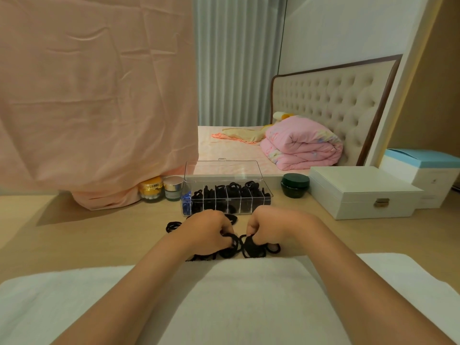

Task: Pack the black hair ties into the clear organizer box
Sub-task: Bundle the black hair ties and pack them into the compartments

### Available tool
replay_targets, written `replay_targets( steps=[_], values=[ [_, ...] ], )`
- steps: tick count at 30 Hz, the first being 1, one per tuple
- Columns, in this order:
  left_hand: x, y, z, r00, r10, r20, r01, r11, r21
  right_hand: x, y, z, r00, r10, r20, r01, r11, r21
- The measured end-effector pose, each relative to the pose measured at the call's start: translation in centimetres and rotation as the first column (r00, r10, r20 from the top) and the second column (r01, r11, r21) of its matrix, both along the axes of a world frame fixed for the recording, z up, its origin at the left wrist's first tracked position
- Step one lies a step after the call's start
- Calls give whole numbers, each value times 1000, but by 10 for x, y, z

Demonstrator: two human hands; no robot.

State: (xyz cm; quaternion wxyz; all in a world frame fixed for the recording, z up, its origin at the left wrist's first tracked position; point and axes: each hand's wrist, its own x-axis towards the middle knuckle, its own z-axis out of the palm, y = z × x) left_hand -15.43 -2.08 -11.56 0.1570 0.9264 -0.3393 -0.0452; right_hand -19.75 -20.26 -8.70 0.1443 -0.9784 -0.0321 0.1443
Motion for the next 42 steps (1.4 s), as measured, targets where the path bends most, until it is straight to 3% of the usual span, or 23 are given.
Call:
replay_targets(
  steps=[4,6,9,12,17,21,25,29,32,36,42],
  values=[
    [6,10,8,979,36,-201,-90,960,-265,-3,-16,21,993,-46,107,26,982,187],
    [8,14,11,954,46,-296,-158,917,-367,-6,-24,30,994,-63,85,42,974,224],
    [7,13,11,921,28,-388,-211,874,-438,-7,-29,24,999,-46,-28,47,997,53],
    [2,6,10,947,10,-321,-136,918,-373,-3,-27,9,991,-90,-95,79,990,-118],
    [-2,-20,8,997,2,-80,-7,998,-59,-1,-27,2,992,-91,-90,73,980,-187],
    [1,-37,11,999,-45,-12,46,992,121,-2,-29,10,993,-79,-84,77,997,-28],
    [6,-40,11,1000,-24,-2,24,994,106,-5,-31,18,997,-40,-68,53,978,204],
    [12,-32,11,990,19,-141,-40,988,-148,-9,-29,22,990,-26,-141,73,938,339],
    [15,-24,16,966,47,-254,-134,932,-336,-10,-27,26,993,-13,-116,72,853,517],
    [15,-16,20,908,90,-410,-268,877,-399,-8,-15,25,996,-81,-28,79,743,665],
    [17,-6,24,756,-61,-652,-329,826,-458,-1,-5,12,974,-226,21,162,758,632]
  ],
)
